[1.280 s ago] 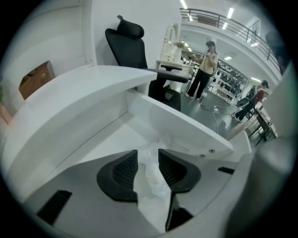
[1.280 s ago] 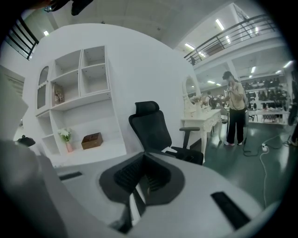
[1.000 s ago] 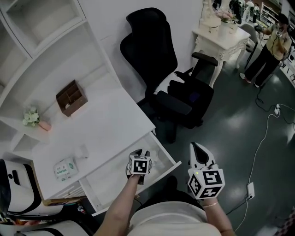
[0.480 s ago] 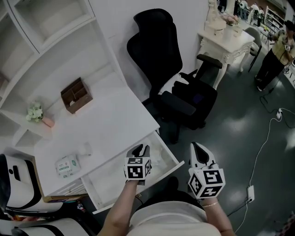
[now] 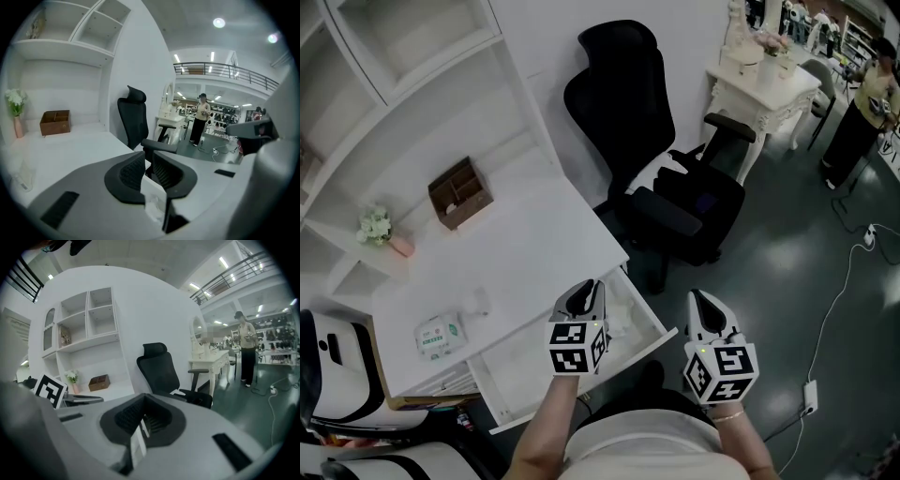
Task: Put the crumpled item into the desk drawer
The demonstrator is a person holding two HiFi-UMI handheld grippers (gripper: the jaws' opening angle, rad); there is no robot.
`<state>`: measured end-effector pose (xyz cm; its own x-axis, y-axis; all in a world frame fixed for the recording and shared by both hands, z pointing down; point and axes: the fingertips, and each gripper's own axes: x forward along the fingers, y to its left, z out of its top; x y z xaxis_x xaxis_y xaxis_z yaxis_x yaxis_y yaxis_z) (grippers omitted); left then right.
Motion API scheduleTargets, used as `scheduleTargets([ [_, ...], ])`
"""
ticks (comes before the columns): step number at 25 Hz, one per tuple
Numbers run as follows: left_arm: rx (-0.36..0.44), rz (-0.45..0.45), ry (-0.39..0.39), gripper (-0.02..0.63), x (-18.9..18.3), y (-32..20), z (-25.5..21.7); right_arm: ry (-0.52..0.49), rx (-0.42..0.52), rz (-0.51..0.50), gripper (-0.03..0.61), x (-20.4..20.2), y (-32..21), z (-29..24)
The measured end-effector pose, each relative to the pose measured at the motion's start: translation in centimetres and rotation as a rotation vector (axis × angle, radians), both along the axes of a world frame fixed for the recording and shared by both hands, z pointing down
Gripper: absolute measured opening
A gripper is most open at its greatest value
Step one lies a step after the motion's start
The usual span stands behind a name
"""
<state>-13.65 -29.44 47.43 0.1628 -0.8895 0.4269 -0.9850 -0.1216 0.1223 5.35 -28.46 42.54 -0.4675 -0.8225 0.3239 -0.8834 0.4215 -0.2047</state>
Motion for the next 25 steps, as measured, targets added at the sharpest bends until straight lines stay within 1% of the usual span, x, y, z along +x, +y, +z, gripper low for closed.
scheduleTargets([
  [7, 0.087, -0.008, 0.012, 0.028, -0.3, 0.3, -3.6, 0.002, 0.005, 0.003, 0.002, 0.1, -0.1, -0.3],
  [13, 0.143, -0.014, 0.022, 0.011, -0.8, 1.1, -5.8, 0.005, 0.011, -0.006, 0.002, -0.1, 0.1, -0.5],
  [16, 0.153, -0.015, 0.014, -0.006, -1.1, 1.5, -6.1, 0.000, 0.013, -0.010, 0.002, -0.1, 0.3, -0.6],
  [21, 0.168, -0.018, 0.023, -0.007, -1.5, 2.0, -6.6, -0.037, 0.002, -0.016, 0.002, -0.2, 0.3, -0.7],
  [25, 0.169, -0.025, 0.019, -0.007, -1.7, 2.4, -6.7, -0.042, -0.001, -0.023, 0.002, -0.2, 0.3, -0.7],
])
